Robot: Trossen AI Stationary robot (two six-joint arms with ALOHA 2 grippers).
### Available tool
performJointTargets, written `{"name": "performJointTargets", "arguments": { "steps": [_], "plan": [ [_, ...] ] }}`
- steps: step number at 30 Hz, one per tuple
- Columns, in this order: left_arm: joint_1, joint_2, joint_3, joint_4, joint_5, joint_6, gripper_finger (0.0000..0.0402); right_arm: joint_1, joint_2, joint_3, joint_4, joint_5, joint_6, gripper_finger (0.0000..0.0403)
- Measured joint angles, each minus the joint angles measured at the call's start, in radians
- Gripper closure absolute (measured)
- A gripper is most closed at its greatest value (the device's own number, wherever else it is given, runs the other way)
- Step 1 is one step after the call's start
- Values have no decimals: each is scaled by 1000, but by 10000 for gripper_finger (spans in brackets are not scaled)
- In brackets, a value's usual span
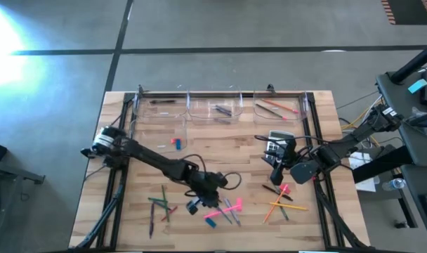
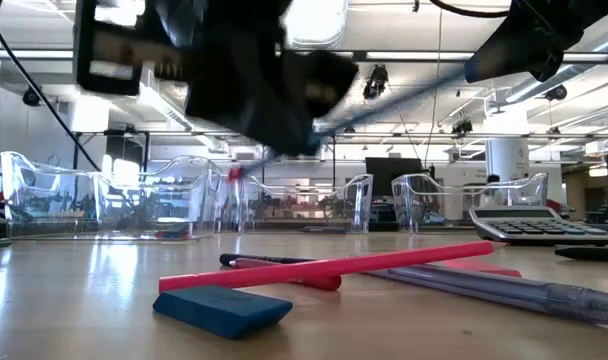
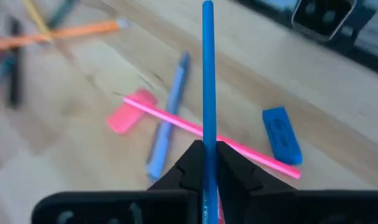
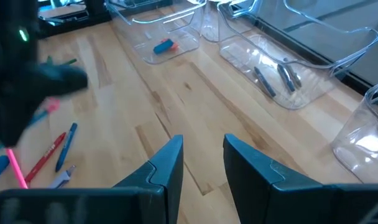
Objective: Sort crayons/erasers/pens/pencils in bins
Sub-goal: Put the light blue pencil into the top right transparent bin
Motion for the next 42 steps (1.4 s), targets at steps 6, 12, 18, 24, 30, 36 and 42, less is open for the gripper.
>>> {"name": "performJointTargets", "arguments": {
  "steps": [6, 12, 18, 24, 30, 36, 42],
  "plan": [
    [15, -176, -60, 9, -126, -18, 394, 0, 2, -5, 1, 29, 0, 298],
    [95, -314, -262, 284, -140, -129, 395, 2, 64, -53, 64, 246, -1, 298],
    [197, -441, -477, 667, -143, -286, 395, 0, 162, -167, 287, 318, -8, 298],
    [250, -499, -552, 743, -151, -384, 396, -59, 262, -229, 423, 358, 17, 298],
    [259, -498, -502, 740, -152, -376, 396, -131, 284, -158, 577, 136, -328, 298],
    [281, -537, -465, 717, -154, -379, 396, -179, 256, 5, 637, -176, -590, 298],
    [276, -539, -485, 704, -153, -385, 396, -188, 274, 7, 732, -192, -648, 298]
  ]
}}
